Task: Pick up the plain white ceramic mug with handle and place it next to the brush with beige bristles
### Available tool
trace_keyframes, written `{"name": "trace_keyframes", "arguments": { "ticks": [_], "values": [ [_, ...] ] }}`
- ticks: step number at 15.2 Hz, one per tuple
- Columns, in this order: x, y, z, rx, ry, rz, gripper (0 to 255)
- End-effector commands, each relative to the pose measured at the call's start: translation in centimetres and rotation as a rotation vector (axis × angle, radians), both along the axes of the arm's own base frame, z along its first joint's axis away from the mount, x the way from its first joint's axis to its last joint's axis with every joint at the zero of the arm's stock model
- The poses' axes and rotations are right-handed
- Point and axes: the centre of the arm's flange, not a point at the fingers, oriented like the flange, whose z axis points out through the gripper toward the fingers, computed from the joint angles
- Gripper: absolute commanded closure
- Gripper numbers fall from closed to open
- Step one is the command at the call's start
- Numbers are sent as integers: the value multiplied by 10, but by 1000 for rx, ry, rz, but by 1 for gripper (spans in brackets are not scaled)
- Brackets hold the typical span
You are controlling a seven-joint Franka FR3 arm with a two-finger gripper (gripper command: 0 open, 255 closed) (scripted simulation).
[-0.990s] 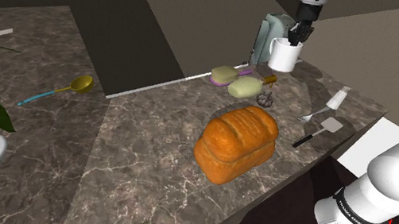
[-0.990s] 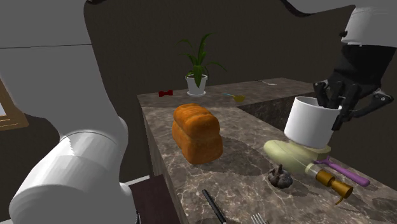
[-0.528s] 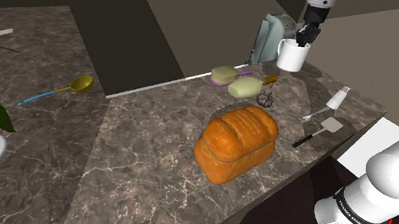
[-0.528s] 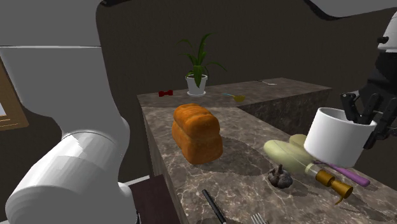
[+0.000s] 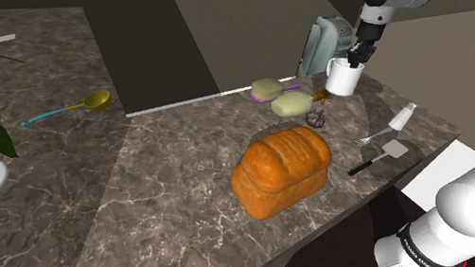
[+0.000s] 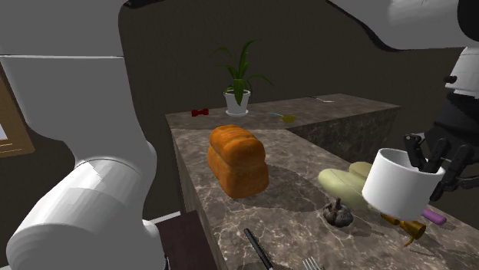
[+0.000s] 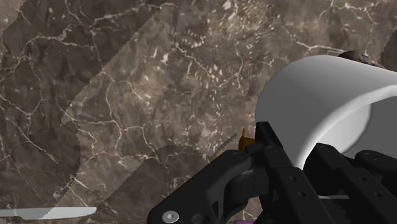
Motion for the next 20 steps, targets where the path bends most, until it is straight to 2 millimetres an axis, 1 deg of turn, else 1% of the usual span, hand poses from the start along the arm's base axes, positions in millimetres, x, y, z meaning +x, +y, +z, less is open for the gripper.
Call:
{"name": "trace_keyframes", "arguments": {
  "ticks": [1, 20],
  "values": [
    [1, 0, -11, 0, -1, 0, 255],
    [1, 0, -110, 0, -1, 0, 255]
  ]
}}
